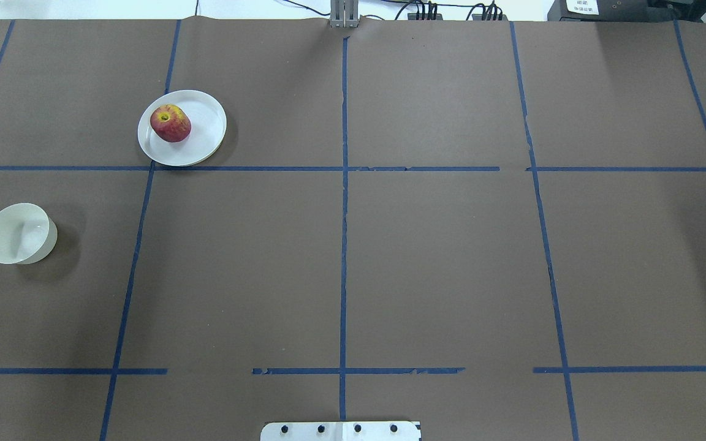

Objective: Move apple from plate to bowl

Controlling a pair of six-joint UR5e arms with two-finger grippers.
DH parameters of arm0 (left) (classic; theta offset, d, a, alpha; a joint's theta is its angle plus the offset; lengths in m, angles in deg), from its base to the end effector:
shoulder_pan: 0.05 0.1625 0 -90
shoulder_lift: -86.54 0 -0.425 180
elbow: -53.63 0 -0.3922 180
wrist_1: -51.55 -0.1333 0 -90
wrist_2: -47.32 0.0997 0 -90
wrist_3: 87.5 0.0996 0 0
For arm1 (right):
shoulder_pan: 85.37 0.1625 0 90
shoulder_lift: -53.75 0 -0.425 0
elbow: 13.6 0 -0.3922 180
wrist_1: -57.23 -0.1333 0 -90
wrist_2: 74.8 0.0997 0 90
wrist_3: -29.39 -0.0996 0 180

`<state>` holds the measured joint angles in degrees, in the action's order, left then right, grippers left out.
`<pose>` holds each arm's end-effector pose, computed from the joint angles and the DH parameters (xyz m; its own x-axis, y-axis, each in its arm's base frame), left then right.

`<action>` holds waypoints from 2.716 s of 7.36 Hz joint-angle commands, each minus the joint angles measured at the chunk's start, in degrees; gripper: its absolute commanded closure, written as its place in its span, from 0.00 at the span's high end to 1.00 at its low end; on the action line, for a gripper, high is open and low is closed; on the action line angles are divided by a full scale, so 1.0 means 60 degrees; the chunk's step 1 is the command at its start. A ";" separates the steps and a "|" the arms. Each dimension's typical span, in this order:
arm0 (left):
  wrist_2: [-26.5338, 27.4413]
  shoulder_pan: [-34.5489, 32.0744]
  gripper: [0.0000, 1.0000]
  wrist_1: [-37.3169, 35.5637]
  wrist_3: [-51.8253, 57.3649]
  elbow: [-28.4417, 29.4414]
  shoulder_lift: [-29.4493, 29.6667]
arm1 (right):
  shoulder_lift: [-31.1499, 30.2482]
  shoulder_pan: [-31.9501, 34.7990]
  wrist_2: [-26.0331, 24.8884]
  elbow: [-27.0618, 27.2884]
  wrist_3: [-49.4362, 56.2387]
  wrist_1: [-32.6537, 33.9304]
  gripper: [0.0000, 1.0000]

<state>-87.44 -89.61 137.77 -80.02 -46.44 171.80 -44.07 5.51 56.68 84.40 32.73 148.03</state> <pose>-0.0597 -0.4574 0.6176 0.7029 0.1544 -0.6944 -0.1000 0.9879 0.1185 0.0740 -0.4322 0.6580 0.7486 -0.0396 0.6618 0.0283 0.9992 0.0278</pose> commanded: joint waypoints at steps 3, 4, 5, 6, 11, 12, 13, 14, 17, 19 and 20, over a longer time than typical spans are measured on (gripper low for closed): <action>0.0004 0.0000 1.00 0.0000 -0.0015 0.0155 0.0043 | 0.0000 0.0000 0.0000 0.0000 0.0000 0.0000 1.00; 0.0106 0.0000 1.00 -0.0015 -0.0015 0.0198 0.0043 | 0.0000 0.0000 0.0000 0.0000 0.0000 0.0000 1.00; 0.0020 0.0014 1.00 0.0043 0.0000 0.0126 0.0057 | 0.0000 0.0000 0.0000 0.0000 0.0000 0.0000 1.00; 0.0005 0.0014 1.00 0.0609 0.0000 0.0126 0.0101 | 0.0000 0.0000 0.0000 0.0000 0.0000 0.0000 1.00; 0.0107 0.0930 1.00 0.1010 -0.2420 -0.0006 0.1413 | 0.0000 0.0000 0.0000 0.0000 0.0000 0.0000 1.00; 0.0122 0.1778 1.00 0.0996 -0.3708 0.0095 0.2203 | 0.0000 0.0000 0.0000 0.0000 0.0000 0.0000 1.00; 0.0122 0.2599 1.00 0.0981 -0.4489 0.0227 0.3008 | 0.0000 0.0000 0.0000 0.0000 0.0000 0.0000 1.00; 0.0122 0.3347 1.00 0.0952 -0.5411 0.0402 0.3785 | 0.0000 0.0000 0.0000 0.0000 0.0000 0.0000 1.00; 0.0165 0.5212 1.00 0.1039 -0.8183 0.1689 0.5853 | 0.0000 0.0000 0.0000 0.0015 0.0000 0.0000 1.00; 0.1449 0.5361 1.00 0.1998 -0.8844 0.2552 0.6078 | 0.0000 0.0000 0.0000 0.0000 0.0000 0.0000 1.00; 0.2093 0.5376 1.00 0.3369 -0.9587 0.3340 0.6136 | 0.0000 0.0000 0.0000 0.0000 0.0000 0.0000 1.00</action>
<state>-79.41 -57.69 150.16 -133.04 -31.25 208.00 -44.07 5.51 56.68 84.41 32.74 148.03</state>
